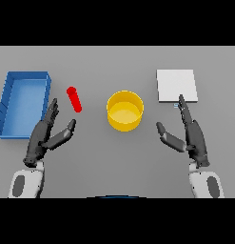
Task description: Pick up the red beaker and tilt it to pour out 1 green nut into yellow bowl. Pick up the yellow bowl and place it on the metallic measuring scale.
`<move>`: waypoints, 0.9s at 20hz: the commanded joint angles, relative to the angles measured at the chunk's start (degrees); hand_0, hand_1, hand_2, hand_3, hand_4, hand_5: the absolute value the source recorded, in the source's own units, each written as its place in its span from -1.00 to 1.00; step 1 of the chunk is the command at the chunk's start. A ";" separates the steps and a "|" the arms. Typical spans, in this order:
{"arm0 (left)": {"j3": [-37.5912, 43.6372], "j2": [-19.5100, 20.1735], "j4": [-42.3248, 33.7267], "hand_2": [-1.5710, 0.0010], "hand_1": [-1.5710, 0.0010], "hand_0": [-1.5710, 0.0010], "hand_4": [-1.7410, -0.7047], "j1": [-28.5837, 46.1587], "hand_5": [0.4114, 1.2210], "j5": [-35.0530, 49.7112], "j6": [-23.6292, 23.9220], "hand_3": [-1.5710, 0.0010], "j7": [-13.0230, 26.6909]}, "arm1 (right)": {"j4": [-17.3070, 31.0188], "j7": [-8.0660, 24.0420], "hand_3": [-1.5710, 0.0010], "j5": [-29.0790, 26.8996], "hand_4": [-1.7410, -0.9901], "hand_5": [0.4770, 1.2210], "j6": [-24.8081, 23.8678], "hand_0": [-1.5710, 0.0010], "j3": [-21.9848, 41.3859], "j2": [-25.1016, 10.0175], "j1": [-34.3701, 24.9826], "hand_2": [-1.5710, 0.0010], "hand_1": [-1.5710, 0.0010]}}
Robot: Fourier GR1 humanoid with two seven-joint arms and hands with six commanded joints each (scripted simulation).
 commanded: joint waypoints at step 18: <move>4.71 -0.66 31.24 1.00 1.00 1.00 0.05 -24.58 -0.38 -2.92 1.85 1.00 -6.58 | 0.24 0.96 1.00 -2.05 0.35 -0.58 0.85 1.00 -0.56 0.80 -0.29 1.00 1.00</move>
